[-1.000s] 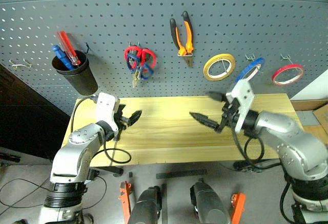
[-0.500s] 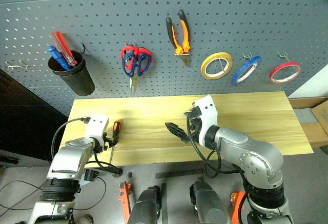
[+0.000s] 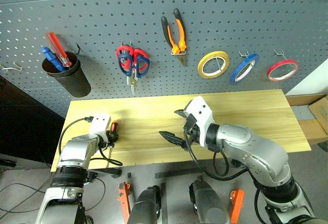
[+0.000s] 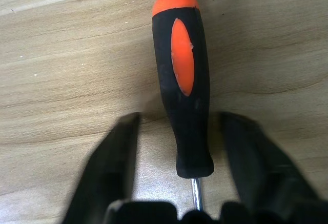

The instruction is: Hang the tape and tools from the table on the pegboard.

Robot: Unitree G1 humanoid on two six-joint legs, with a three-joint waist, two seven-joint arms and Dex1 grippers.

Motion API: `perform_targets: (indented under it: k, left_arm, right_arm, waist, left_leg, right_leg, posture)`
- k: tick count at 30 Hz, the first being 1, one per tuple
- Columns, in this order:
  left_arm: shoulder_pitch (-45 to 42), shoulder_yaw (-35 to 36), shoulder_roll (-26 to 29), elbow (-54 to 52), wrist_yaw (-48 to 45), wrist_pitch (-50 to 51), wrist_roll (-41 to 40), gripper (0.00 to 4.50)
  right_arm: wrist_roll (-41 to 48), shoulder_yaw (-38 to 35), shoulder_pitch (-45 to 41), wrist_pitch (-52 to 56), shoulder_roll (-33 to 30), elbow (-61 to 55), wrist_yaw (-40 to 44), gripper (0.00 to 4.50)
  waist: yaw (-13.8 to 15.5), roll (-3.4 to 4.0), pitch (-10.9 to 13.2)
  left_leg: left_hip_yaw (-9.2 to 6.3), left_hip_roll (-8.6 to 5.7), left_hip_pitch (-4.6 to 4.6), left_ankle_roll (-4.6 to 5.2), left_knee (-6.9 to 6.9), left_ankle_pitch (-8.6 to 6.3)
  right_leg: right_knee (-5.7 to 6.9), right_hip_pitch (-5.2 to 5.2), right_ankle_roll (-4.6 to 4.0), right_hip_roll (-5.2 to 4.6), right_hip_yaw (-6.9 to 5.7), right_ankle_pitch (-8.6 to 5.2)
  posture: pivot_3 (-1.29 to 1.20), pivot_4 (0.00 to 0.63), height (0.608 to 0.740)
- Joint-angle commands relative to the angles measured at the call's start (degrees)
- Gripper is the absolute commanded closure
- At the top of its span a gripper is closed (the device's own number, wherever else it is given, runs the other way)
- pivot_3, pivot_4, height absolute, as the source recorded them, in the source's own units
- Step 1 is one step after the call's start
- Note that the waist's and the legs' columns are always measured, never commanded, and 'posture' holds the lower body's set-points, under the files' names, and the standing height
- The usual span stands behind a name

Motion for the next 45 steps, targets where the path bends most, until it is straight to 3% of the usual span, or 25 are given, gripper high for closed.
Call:
perform_targets:
  k: [1,2,5,10,15,20,23,28,34,39,45]
  left_arm:
    - [0.73,1.4,0.14,-1.32,-0.13,-0.02,0.07,3.81]
    - [1.13,2.03,0.13,-2.05,-0.09,0.53,-0.36,4.03]
    - [3.31,4.41,0.54,-5.77,-0.07,2.22,-1.59,4.03]
    - [11.19,7.45,2.07,-22.52,0.76,1.42,-1.59,4.03]
    - [19.33,10.35,0.68,-40.82,3.83,-7.15,1.12,4.03]
    - [18.27,14.1,-2.63,-48.74,8.0,-17.65,2.62,4.03]
    - [13.78,15.24,-3.28,-51.62,9.93,-18.72,2.38,4.03]
    - [3.61,15.64,-2.87,-52.51,11.41,-18.41,1.92,4.03]
    - [-10.25,21.9,-0.57,-44.29,15.02,-16.77,1.8,4.03]
    - [-15.66,25.44,0.77,-36.54,15.61,-19.43,0.72,4.03]
    - [-17.31,24.36,-0.48,-27.74,15.93,-27.32,1.04,4.03]
  right_arm:
    - [-1.17,0.64,-1.22,-4.27,-1.19,-1.4,3.1,0.0]
    - [-1.55,0.69,-1.37,-4.81,-1.47,-1.12,3.54,0.0]
    - [-2.35,0.61,-2.0,-6.28,-1.92,-0.27,4.71,0.0]
    - [-1.74,-0.93,-3.47,-8.67,-3.16,-1.65,8.6,0.0]
    - [0.13,-4.17,-4.75,-9.43,-5.07,-1.15,11.97,0.0]
    - [1.53,-8.95,-8.14,-9.91,-6.49,2.3,14.29,0.0]
    - [2.21,-11.31,-10.64,-11.1,-8.27,4.17,16.84,0.0]
    - [1.08,-12.46,-13.71,-14.34,-10.11,8.64,19.4,0.0]
    - [-1.37,-12.01,-15.58,-17.27,-10.71,13.26,19.92,0.0]
    - [-2.45,-11.23,-16.39,-18.4,-10.56,14.36,20.72,0.0]
    - [-3.24,-11.26,-17.15,-18.7,-10.3,14.73,21.13,0.0]
  waist:
    - [-0.04,0.0,0.0]
    - [-0.06,0.0,0.0]
    - [-0.2,0.0,0.0]
    - [-0.2,-0.02,0.0]
    - [0.35,-0.03,0.0]
    - [0.55,-0.07,-0.03]
    - [0.84,-0.09,-0.06]
    - [1.21,-0.26,-0.23]
    - [1.13,-0.49,-0.48]
    - [0.89,-0.61,-0.87]
    - [0.52,-1.0,-1.51]
  left_leg:
    - [0.01,0.0,0.0,0.0,0.0,0.0]
    - [0.03,0.01,0.0,-0.01,0.0,0.0]
    - [0.08,0.05,0.0,-0.04,0.0,-0.02]
    - [0.13,0.08,-0.01,-0.12,0.02,-0.07]
    - [0.14,0.1,-0.05,-0.14,0.02,-0.09]
    - [0.16,0.12,-0.03,-0.13,0.04,-0.09]
    - [0.19,0.12,-0.04,-0.13,0.07,-0.09]
    - [0.33,0.12,-0.04,-0.16,0.08,-0.07]
    - [0.53,0.13,-0.08,-0.37,0.08,0.05]
    - [0.55,0.13,-0.06,-0.39,0.1,0.06]
    - [0.54,0.12,-0.07,-0.41,0.19,0.07]
  right_leg:
    - [0.0,0.0,0.0,0.0,0.01,0.0]
    - [0.0,-0.01,0.0,0.0,0.01,0.0]
    - [0.01,-0.04,-0.01,0.0,-0.01,0.01]
    - [0.0,-0.07,-0.02,-0.01,0.0,0.01]
    - [-0.1,-0.05,-0.02,-0.02,0.0,0.01]
    - [-0.05,-0.04,-0.1,-0.02,-0.1,0.06]
    - [-0.04,-0.04,-0.11,-0.02,-0.1,0.09]
    - [-0.01,-0.07,-0.09,0.0,-0.07,0.1]
    - [0.04,-0.18,-0.05,0.02,-0.17,0.12]
    - [0.03,-0.2,-0.04,0.0,-0.19,0.13]
    - [0.02,-0.21,0.02,-0.01,-0.19,0.18]
  posture:
    - [-0.26,0.295,0.74]
    - [-0.26,0.295,0.74]
    - [-0.25,0.285,0.74]
    - [-0.25,0.278,0.74]
    - [-0.22,0.267,0.74]
    - [-0.19,0.242,0.74]
    - [-0.18,0.224,0.74]
    - [-0.16,0.194,0.74]
    - [-0.14,0.164,0.74]
    - [-0.14,0.152,0.74]
    - [-0.17,0.146,0.74]
